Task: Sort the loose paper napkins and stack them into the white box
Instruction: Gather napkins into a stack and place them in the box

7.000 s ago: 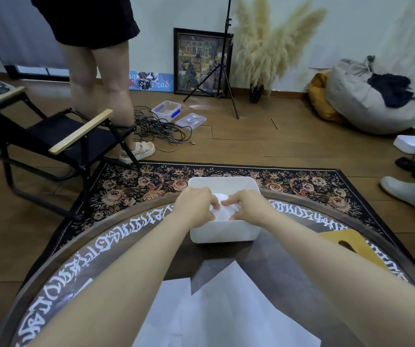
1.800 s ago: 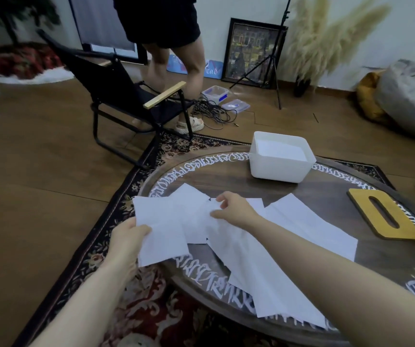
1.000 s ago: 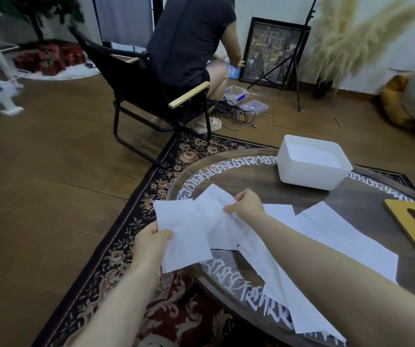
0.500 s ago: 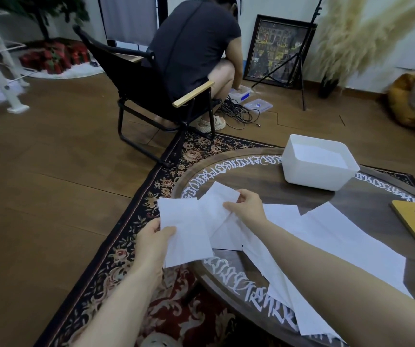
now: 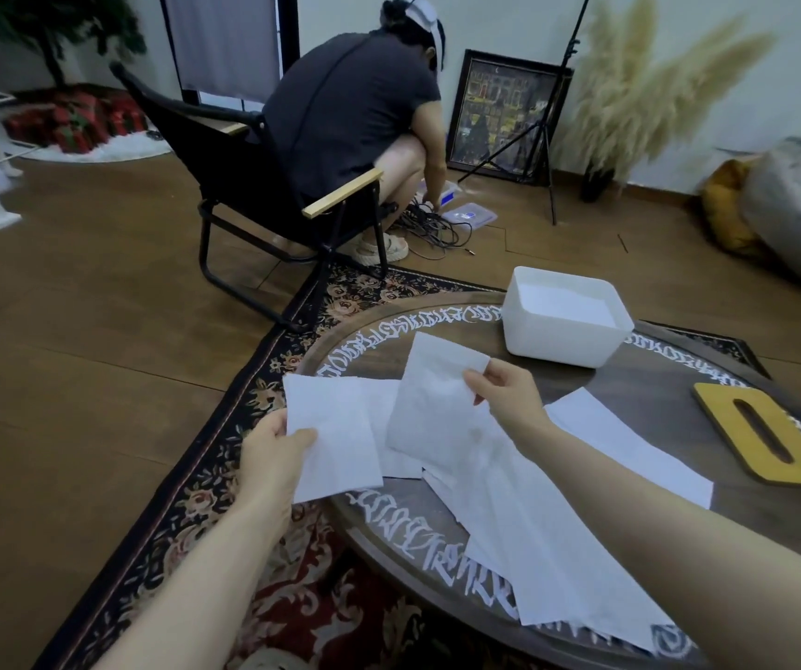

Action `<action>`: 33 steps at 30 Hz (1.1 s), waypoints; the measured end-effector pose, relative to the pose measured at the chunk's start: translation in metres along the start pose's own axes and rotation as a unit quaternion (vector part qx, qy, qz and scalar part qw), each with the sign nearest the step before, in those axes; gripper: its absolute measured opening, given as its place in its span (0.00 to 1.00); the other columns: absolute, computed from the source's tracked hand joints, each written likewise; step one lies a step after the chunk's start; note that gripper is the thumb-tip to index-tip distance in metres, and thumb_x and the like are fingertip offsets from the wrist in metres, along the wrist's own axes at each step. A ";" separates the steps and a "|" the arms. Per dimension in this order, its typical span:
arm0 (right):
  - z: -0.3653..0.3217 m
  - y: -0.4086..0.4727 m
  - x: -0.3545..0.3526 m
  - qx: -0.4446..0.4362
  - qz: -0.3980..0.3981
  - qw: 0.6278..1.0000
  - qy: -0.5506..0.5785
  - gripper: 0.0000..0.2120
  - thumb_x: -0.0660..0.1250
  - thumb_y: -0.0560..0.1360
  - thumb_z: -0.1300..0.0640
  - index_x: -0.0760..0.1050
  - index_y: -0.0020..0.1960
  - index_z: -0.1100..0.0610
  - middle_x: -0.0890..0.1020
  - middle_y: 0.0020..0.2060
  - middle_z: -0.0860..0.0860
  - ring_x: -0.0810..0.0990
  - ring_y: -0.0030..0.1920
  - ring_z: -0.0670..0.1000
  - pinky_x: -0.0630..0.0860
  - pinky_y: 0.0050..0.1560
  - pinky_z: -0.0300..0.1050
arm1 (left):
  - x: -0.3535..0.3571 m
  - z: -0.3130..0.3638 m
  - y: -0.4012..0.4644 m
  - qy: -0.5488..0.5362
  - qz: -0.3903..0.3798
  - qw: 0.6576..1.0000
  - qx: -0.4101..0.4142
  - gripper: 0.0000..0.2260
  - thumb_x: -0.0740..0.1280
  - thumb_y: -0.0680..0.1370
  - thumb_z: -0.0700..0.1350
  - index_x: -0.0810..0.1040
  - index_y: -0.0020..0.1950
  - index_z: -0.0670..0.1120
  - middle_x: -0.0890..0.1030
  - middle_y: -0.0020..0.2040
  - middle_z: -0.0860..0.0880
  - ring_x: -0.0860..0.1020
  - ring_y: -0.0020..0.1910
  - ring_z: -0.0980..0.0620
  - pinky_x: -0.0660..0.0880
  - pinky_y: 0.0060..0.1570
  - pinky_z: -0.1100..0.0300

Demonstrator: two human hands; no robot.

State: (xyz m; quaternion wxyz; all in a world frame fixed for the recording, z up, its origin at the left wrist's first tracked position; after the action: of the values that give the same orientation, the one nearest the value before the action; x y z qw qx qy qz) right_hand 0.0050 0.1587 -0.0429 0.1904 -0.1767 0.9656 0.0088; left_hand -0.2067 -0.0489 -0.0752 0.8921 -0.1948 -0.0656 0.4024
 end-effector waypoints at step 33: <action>0.004 -0.074 -0.019 0.098 -0.038 0.993 0.055 0.03 0.66 0.76 0.61 0.76 0.44 0.59 0.72 0.30 0.47 0.68 0.28 0.45 0.64 0.26 0.30 | 0.108 -0.018 -0.051 -0.053 -0.209 0.976 -0.003 0.10 0.59 0.81 0.38 0.80 0.53 0.47 0.85 0.47 0.47 0.83 0.45 0.49 0.78 0.46 0.52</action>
State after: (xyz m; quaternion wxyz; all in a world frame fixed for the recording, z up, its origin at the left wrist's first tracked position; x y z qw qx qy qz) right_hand 0.0483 0.0962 -0.0362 0.1539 -0.1938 0.9635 -0.1027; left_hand -0.0945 -0.0043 -0.0752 0.9512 -0.1582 -0.1532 0.2163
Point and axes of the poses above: each hand's wrist, its own y-axis towards the middle knuckle, its own x-axis out of the palm, z = x × y, the point moved 10 cm from there along y, towards the middle knuckle
